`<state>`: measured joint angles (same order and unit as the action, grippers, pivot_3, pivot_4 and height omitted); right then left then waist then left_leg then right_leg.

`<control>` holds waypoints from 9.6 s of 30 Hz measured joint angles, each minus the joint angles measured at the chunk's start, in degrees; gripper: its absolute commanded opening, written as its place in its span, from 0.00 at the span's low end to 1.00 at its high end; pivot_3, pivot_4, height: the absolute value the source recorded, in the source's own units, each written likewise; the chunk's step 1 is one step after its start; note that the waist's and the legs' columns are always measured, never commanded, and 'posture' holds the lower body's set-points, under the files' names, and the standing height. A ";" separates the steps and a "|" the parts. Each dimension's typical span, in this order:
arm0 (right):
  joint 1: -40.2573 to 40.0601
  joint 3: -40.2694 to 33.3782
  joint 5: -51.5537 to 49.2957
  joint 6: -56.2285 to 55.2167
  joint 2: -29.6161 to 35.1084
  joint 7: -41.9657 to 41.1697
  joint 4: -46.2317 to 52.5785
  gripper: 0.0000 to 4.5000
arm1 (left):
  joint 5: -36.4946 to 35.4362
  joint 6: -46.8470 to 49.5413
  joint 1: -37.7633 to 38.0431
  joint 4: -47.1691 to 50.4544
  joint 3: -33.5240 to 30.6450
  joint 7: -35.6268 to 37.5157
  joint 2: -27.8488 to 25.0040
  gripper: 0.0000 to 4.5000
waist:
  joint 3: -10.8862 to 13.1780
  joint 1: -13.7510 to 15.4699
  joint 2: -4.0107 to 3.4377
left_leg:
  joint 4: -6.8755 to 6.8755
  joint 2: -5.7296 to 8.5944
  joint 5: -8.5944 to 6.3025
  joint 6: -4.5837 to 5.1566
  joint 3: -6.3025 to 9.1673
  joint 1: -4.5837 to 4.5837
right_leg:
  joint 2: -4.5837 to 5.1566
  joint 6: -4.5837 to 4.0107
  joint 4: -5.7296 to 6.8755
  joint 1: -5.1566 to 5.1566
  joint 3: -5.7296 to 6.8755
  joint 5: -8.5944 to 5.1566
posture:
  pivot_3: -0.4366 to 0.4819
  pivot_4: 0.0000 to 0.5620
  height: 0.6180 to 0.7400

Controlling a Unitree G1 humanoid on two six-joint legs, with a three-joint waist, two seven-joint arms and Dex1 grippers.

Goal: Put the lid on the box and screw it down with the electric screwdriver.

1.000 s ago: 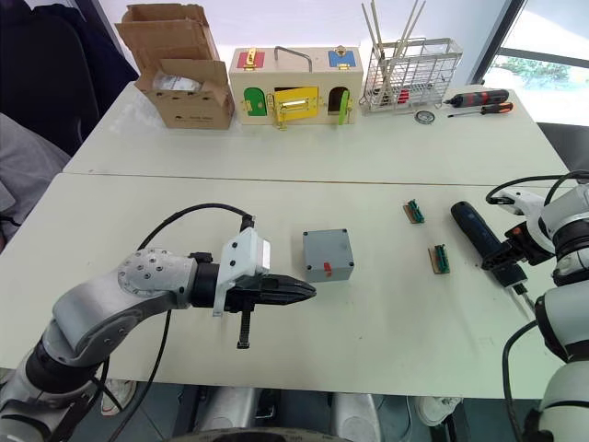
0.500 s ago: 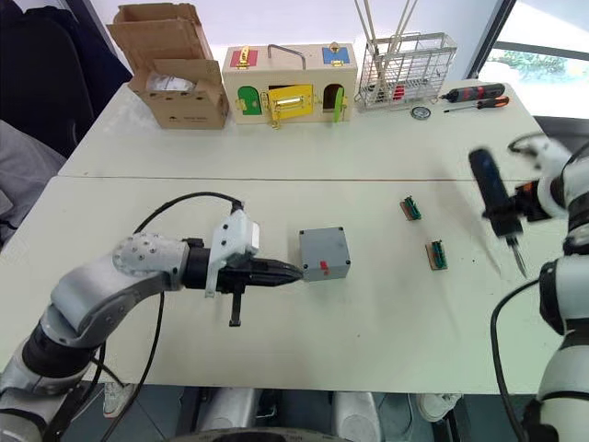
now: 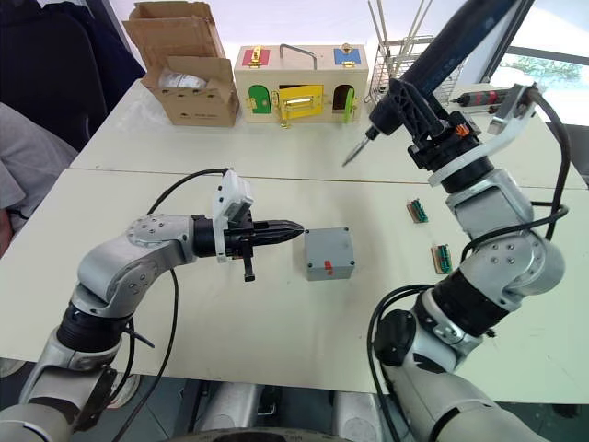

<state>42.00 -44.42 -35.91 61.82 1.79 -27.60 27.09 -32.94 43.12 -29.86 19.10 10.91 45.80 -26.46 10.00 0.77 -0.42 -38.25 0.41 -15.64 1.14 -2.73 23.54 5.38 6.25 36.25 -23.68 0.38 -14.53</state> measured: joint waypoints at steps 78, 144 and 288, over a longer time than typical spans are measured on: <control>-33.66 43.06 15.30 -45.20 20.51 -3.08 -2.47 0.42 | 14.74 -7.63 0.97 -10.07 10.10 3.13 4.60 0.00 | -1.57 -1.31 1.63 | 0.23 -0.26 -0.18 0.16 0.06 -1.02 | 0.19 -0.42 -0.35 1.02 0.01 -0.25 | 0.48 0.27 0.92; -6.74 19.19 -32.77 -6.35 45.78 20.15 0.21 0.42 | 9.88 -1.88 1.98 -3.28 2.98 1.64 5.07 0.00 | -1.14 -0.89 0.65 | 0.76 -0.14 -0.19 0.09 0.03 0.94 | 0.49 -0.34 -1.09 -0.82 0.35 -0.11 | 0.48 0.27 0.92; -48.10 19.27 15.58 -23.10 25.43 6.14 -3.90 0.62 | 7.45 -0.47 0.54 2.37 6.28 9.11 1.27 0.00 | -0.50 -0.01 0.64 | -0.93 -0.05 -0.32 0.63 -0.02 0.34 | 0.04 0.09 -0.11 0.17 0.11 0.06 | 0.48 0.27 0.92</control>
<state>-6.09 -25.15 -20.33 38.73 27.22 -21.46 23.19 -25.49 42.65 -29.31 21.46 17.19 54.91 -25.19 9.50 0.76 0.22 -39.18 0.37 -15.96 1.77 -2.75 23.88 5.43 6.34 36.14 -23.52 0.48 -14.47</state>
